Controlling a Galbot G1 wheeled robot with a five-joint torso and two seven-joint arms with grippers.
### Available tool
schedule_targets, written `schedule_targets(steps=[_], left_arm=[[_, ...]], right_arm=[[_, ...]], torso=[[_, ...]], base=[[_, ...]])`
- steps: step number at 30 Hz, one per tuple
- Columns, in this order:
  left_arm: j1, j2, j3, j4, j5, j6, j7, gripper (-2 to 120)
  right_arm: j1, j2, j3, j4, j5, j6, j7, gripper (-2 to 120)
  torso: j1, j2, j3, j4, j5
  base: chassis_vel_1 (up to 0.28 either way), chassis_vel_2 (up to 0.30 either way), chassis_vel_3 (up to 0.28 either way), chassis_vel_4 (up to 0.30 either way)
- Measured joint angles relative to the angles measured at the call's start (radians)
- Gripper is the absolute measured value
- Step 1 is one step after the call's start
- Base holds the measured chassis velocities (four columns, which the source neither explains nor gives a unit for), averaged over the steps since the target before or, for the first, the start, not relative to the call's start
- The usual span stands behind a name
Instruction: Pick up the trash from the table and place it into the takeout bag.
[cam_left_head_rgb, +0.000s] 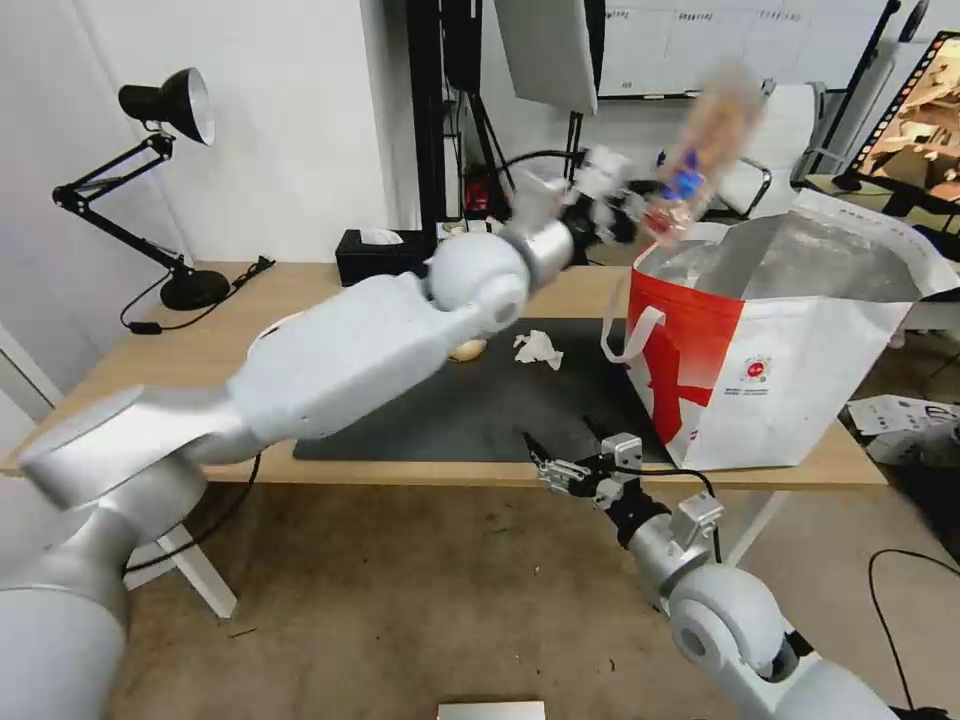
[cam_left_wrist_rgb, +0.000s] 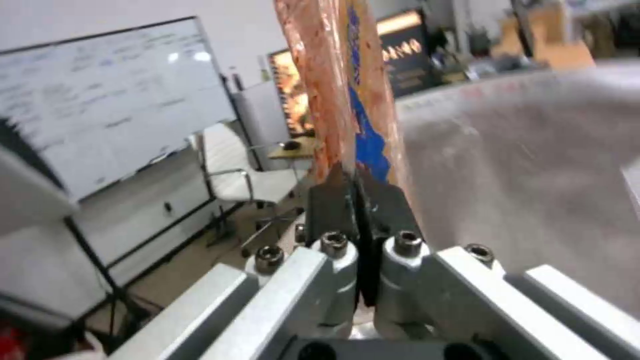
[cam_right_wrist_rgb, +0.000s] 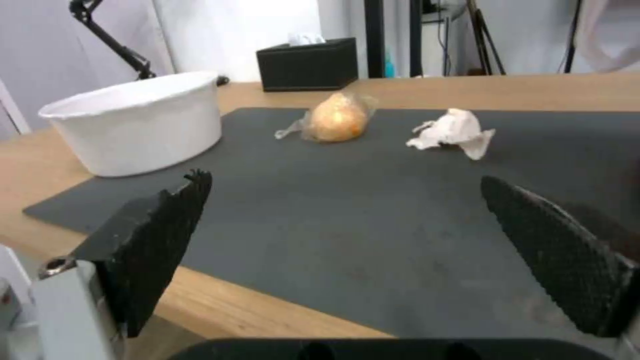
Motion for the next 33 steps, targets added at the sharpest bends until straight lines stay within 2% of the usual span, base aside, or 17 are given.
schedule_targets(steps=[6, 12, 13, 16, 18, 19, 26, 27, 30, 31, 33], left_arm=[[-0.011, -0.037, 0.039, 0.048, 0.024, -0.009, 0.056, 0], [-0.009, -0.049, 0.045, 0.062, 0.028, -0.014, 0.067, 0], [-0.004, -0.062, 0.051, 0.068, 0.031, -0.019, 0.081, 0], [0.001, -0.066, 0.052, 0.061, 0.03, -0.02, 0.081, 0], [0.007, -0.058, 0.049, 0.043, 0.026, -0.02, 0.076, 7], [0.007, -0.058, 0.049, 0.043, 0.026, -0.02, 0.076, 7], [0.015, -0.01, 0.032, 0.006, 0.008, -0.019, 0.052, 37], [0.015, -0.01, 0.032, 0.006, 0.008, -0.019, 0.052, 37], [0.046, 0.019, -0.006, -0.041, -0.01, -0.019, 0.008, 51], [0.046, 0.019, -0.006, -0.041, -0.01, -0.019, 0.008, 51], [0.09, 0.059, -0.047, -0.104, -0.028, -0.019, -0.042, 61]], right_arm=[[-0.034, 0.013, 0.019, 0.019, -0.016, 0.003, -0.007, 100], [-0.054, 0.016, 0.038, 0.032, -0.024, 0.003, -0.01, 100], [-0.084, 0.022, 0.074, 0.048, -0.028, 0.004, -0.013, 100], [-0.102, 0.026, 0.096, 0.059, -0.028, 0.004, -0.016, 100], [-0.104, 0.026, 0.1, 0.061, -0.028, 0.004, -0.017, 100], [-0.104, 0.026, 0.1, 0.061, -0.028, 0.004, -0.017, 100], [-0.09, 0.026, 0.096, 0.054, -0.026, 0.004, -0.018, 100], [-0.09, 0.026, 0.096, 0.054, -0.026, 0.004, -0.018, 100], [-0.085, 0.024, 0.096, 0.051, -0.024, 0.003, -0.017, 100], [-0.085, 0.024, 0.096, 0.051, -0.024, 0.003, -0.017, 100], [-0.09, 0.014, 0.098, 0.062, -0.023, 0.013, -0.003, 100]], torso=[[0.0, 0.0, 0.0, 0.0003, -0.0001], [0.0, 0.0, 0.0, 0.0003, -0.0003], [0.0, 0.0, 0.0, 0.0003, -0.0002], [0.0, 0.0, 0.0, -0.0001, -0.0002], [0.0, 0.0, 0.0, -0.0001, -0.0002], [0.0, 0.0, 0.0, -0.0001, -0.0002], [0.0, 0.0, 0.0, 0.0003, -0.0003], [0.0, 0.0, 0.0, 0.0003, -0.0003], [0.0, 0.0, 0.0, 0.0001, -0.0003], [0.0, 0.0, 0.0, 0.0001, -0.0003], [0.0, 0.0, 0.0, -0.0002, -0.0002]], base=[[0.0, 0.0, 0.0, 0.0], [0.0, 0.0, 0.0, 0.0], [0.0, 0.0, 0.0, 0.0], [0.0, 0.0, 0.0, 0.0], [0.0, 0.0, 0.0, 0.0], [0.0, 0.0, 0.0, 0.0], [0.0, 0.0, 0.0, 0.0], [0.0, 0.0, 0.0, 0.0], [0.0, 0.0, 0.0, 0.0], [0.0, 0.0, 0.0, 0.0], [0.0, 0.0, 0.0, 0.0]])
